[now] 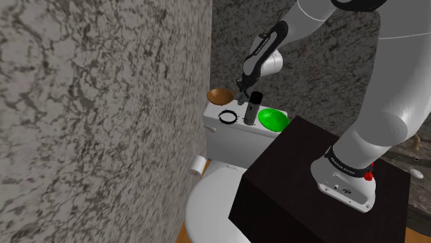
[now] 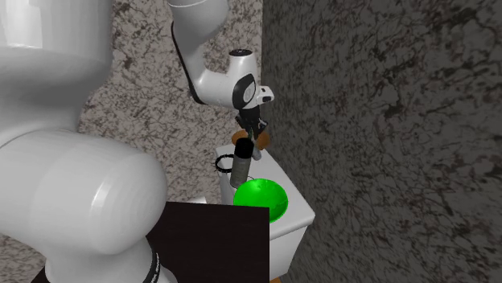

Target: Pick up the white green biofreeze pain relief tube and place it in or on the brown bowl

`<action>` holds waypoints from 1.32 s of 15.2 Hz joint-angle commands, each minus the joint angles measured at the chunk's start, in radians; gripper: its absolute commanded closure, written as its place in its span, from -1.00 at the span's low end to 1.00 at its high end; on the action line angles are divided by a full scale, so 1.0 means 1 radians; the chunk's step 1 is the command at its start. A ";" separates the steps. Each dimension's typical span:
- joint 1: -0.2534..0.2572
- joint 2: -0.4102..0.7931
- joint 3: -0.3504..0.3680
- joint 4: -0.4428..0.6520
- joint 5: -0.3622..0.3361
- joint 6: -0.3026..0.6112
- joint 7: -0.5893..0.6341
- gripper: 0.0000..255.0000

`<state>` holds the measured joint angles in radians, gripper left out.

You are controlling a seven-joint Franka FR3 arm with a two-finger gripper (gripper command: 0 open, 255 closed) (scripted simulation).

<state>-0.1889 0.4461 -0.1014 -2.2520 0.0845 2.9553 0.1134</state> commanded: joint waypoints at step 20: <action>0.059 -0.076 -0.037 0.218 -0.050 -0.295 0.074 1.00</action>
<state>-0.1351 0.3456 -0.1400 -2.0853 0.0354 2.6874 0.1780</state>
